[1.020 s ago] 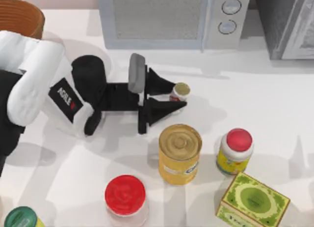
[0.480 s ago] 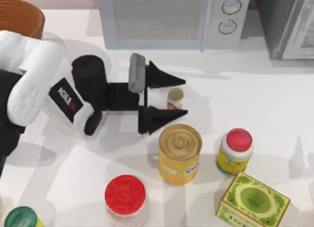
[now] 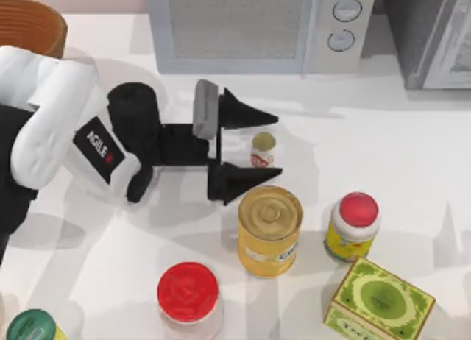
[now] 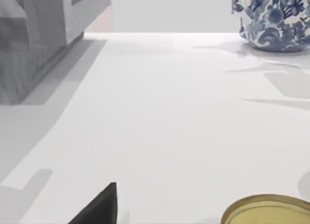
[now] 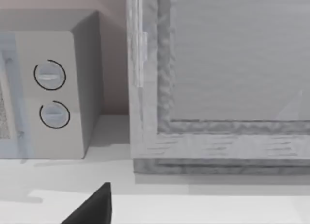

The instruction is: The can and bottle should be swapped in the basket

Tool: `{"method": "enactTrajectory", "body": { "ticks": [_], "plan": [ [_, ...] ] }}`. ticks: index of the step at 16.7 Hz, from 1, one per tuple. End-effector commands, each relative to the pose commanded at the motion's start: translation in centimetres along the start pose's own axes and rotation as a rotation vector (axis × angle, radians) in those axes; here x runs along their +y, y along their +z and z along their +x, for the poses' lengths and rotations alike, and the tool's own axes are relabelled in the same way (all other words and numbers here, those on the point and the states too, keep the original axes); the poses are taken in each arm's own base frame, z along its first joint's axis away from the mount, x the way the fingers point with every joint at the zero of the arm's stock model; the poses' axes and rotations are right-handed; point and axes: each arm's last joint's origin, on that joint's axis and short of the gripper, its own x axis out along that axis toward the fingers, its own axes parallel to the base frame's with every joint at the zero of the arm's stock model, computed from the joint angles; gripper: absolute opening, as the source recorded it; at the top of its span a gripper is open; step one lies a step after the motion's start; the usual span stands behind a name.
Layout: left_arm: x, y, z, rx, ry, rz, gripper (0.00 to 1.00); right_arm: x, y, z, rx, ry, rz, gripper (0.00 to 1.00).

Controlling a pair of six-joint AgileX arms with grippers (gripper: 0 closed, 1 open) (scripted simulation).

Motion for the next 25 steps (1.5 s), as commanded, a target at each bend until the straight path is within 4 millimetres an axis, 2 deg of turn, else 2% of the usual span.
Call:
{"method": "enactTrajectory", "body": {
  "ticks": [2, 4, 6, 9, 12, 14, 16, 18, 21, 23, 25],
  "plan": [
    [0.0, 0.8, -0.3, 0.001, 0.023, -0.003, 1.0, 0.0, 0.0, 0.0, 0.0, 0.0, 0.0, 1.0],
    [0.0, 2.8, -0.9, 0.003, 0.074, -0.008, 1.0, 0.0, 0.0, 0.0, 0.0, 0.0, 0.0, 1.0],
    [-0.4, 5.7, -1.8, 0.004, 0.148, -0.011, 1.0, 0.0, 0.0, 0.0, 0.0, 0.0, 0.0, 1.0],
    [-2.0, 11.9, -3.9, 0.002, 0.298, -0.005, 1.0, 0.0, 0.0, 0.0, 0.0, 0.0, 0.0, 1.0],
    [-6.1, 18.9, -6.8, -0.014, 0.485, 0.025, 1.0, 0.0, 0.0, 0.0, 0.0, 0.0, 0.0, 1.0],
    [-10.2, 22.9, -9.0, -0.032, 0.623, 0.054, 1.0, 0.0, 0.0, 0.0, 0.0, 0.0, 0.0, 1.0],
    [-15.1, 25.4, -11.0, -0.052, 0.769, 0.081, 1.0, 0.0, 0.0, 0.0, 0.0, 0.0, 0.0, 1.0],
    [-20.0, 26.1, -12.8, -0.071, 0.917, 0.102, 1.0, 0.0, 0.0, 0.0, 0.0, 0.0, 0.0, 1.0],
    [-25.9, 24.3, -14.7, -0.087, 1.135, 0.111, 1.0, 0.0, 0.0, 0.0, 0.0, 0.0, 0.0, 1.0],
    [-28.3, 21.8, -15.6, -0.081, 1.269, 0.096, 1.0, 0.0, 0.0, 0.0, 0.0, 0.0, 0.0, 1.0],
    [-29.7, 19.2, -16.2, -0.062, 1.388, 0.069, 1.0, 0.0, 0.0, 0.0, 0.0, 0.0, 0.0, 1.0]
  ]
}}
